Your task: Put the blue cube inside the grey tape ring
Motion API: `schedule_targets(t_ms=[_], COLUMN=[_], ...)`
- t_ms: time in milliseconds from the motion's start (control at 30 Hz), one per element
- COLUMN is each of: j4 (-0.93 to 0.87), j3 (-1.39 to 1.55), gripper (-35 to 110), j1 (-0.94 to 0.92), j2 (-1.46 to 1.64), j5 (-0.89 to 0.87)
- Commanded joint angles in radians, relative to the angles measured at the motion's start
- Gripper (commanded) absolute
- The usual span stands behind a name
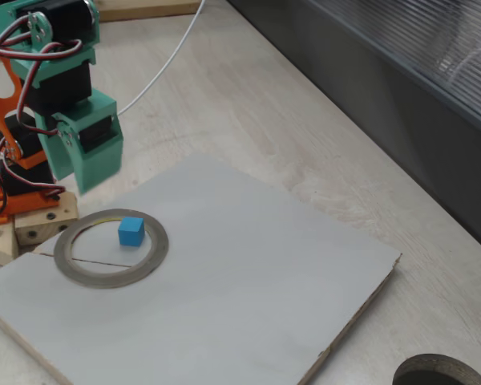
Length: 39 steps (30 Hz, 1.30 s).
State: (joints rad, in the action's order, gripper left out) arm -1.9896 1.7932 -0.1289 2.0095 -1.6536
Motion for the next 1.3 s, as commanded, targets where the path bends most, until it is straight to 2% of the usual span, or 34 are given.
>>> schedule_targets(t_ms=[0,200,1100,1267], j4=[-0.017,-0.018,-0.011,0.097], j3=[-0.021,-0.020,-0.021,-0.011], gripper=[-4,0,1,1], j1=[-0.009,-0.011,-0.057,-0.104], j2=[0.017,0.015,0.000,0.000], j5=[-0.017,-0.017,-0.017,-0.017])
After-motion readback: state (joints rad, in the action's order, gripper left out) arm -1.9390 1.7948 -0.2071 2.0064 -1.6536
